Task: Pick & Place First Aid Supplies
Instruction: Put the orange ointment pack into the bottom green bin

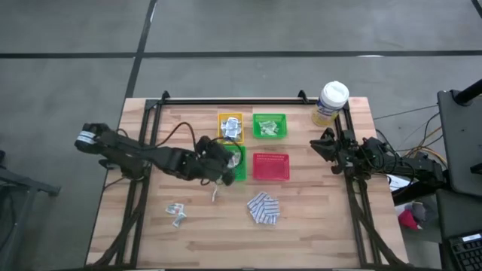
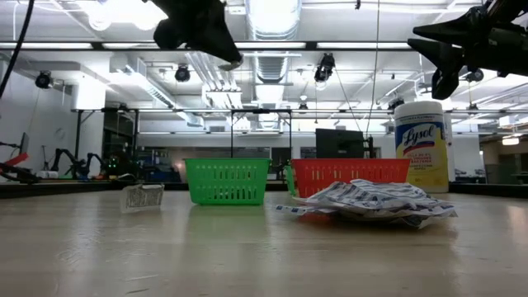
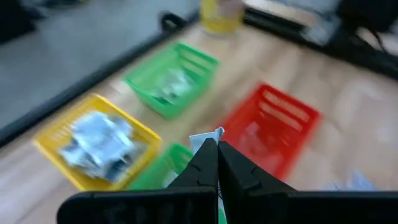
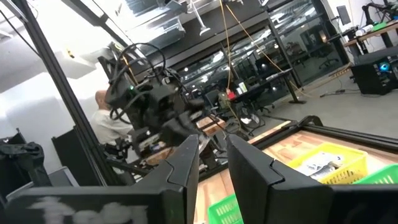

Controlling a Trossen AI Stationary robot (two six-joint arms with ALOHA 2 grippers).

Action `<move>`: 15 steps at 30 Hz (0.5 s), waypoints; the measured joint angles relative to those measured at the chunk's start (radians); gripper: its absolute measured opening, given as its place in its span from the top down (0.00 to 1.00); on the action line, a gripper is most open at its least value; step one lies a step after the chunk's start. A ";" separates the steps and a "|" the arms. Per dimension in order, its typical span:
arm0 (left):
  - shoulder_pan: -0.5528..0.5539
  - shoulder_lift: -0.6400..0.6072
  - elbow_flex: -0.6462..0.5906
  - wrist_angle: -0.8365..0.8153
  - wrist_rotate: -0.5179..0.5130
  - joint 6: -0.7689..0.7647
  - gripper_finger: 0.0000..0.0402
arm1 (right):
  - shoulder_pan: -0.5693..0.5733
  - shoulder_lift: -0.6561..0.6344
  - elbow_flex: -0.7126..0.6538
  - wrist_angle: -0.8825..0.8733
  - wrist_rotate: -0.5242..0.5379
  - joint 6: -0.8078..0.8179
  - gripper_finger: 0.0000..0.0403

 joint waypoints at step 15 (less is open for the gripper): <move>0.178 0.018 0.003 0.001 0.077 -0.172 1.00 | 0.000 0.000 0.000 0.001 0.000 0.003 0.82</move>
